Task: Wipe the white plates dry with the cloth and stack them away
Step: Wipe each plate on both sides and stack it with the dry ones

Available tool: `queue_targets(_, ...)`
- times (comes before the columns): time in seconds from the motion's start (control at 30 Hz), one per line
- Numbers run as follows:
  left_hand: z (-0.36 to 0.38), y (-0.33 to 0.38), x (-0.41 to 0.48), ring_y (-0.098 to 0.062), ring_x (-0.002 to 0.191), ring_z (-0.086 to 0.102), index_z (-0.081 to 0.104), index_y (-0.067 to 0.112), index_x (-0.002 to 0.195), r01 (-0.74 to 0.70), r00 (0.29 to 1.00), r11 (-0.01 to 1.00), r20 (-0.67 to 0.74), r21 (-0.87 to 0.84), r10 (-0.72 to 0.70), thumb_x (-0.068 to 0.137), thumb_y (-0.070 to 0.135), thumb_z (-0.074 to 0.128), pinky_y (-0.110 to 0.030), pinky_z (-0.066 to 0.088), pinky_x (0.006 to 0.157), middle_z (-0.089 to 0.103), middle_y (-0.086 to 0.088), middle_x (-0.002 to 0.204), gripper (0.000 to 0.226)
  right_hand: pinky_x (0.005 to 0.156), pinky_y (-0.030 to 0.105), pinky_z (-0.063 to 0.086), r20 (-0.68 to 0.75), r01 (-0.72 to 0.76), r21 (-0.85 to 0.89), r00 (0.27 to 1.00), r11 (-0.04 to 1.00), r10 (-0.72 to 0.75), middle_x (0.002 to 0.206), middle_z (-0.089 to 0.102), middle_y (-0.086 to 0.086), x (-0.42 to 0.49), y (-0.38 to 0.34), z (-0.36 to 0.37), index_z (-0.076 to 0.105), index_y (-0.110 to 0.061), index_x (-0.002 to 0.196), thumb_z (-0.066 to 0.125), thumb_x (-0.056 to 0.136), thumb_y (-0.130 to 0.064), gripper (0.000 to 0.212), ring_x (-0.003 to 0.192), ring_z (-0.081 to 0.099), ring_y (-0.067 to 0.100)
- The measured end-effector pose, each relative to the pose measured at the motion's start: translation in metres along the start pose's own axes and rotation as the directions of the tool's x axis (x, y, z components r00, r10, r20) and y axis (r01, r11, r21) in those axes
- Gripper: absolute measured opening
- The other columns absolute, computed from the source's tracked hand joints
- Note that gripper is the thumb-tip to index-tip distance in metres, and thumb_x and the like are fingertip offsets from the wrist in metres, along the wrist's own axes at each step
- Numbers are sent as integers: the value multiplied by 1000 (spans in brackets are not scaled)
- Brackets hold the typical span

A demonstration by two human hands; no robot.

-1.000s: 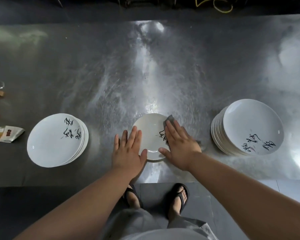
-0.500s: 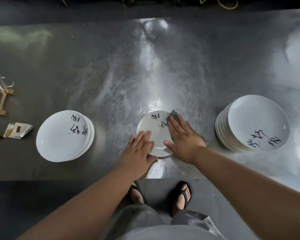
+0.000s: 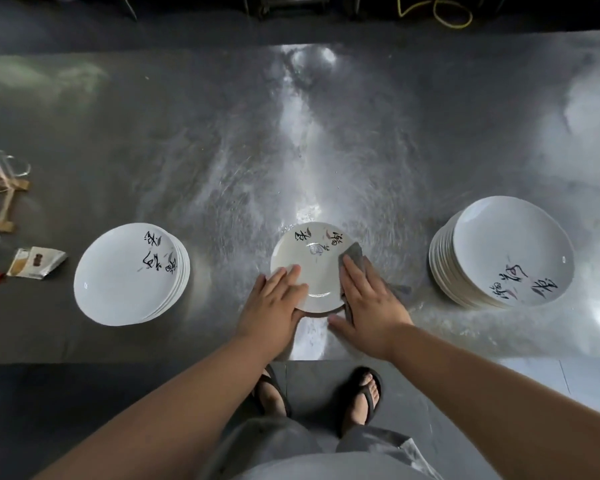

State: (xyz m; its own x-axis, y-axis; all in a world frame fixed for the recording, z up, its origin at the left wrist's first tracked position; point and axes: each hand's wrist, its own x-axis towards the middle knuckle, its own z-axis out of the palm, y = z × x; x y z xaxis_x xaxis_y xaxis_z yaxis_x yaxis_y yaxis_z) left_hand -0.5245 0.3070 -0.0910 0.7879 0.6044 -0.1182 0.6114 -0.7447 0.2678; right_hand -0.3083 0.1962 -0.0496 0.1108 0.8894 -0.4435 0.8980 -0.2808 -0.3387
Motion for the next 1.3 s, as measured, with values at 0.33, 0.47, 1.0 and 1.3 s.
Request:
queue_targets(0.33,-81,33,23,-22,78,65,67,18,85,-50,967,984,-255,-171,5,95,17,70,-52,49,105,71,3,82,10,101,24,45,-307,-34,529,924,848,229,143,63,-6,-15,1,-64,49,-33,152,57,95,-3,65,127,62,19)
queue_targets(0.47,-143,42,30,-6,59,48,51,33,80,246,923,697,-56,-674,-381,100,28,62,-32,41,61,58,14,66,23,98,26,40,-314,-92,743,827,663,467,142,60,-1,-13,-29,-120,41,-31,157,51,105,-14,55,127,59,22)
queue_targets(1.0,-233,43,15,-25,76,74,58,19,115,112,860,-327,256,-938,-441,108,16,52,-43,62,69,76,-14,101,9,129,50,1,-398,308,-414,785,857,-475,176,-1,0,-34,-82,-169,9,-16,168,29,97,-81,99,161,-16,26)
queue_targets(1.3,-256,37,10,-23,70,72,59,19,105,62,882,-301,193,-952,-430,108,13,52,-39,61,60,76,-14,96,9,130,51,14,-281,482,-449,724,753,-630,176,-4,3,-51,-102,-164,6,-13,168,33,96,-82,103,162,-7,21)
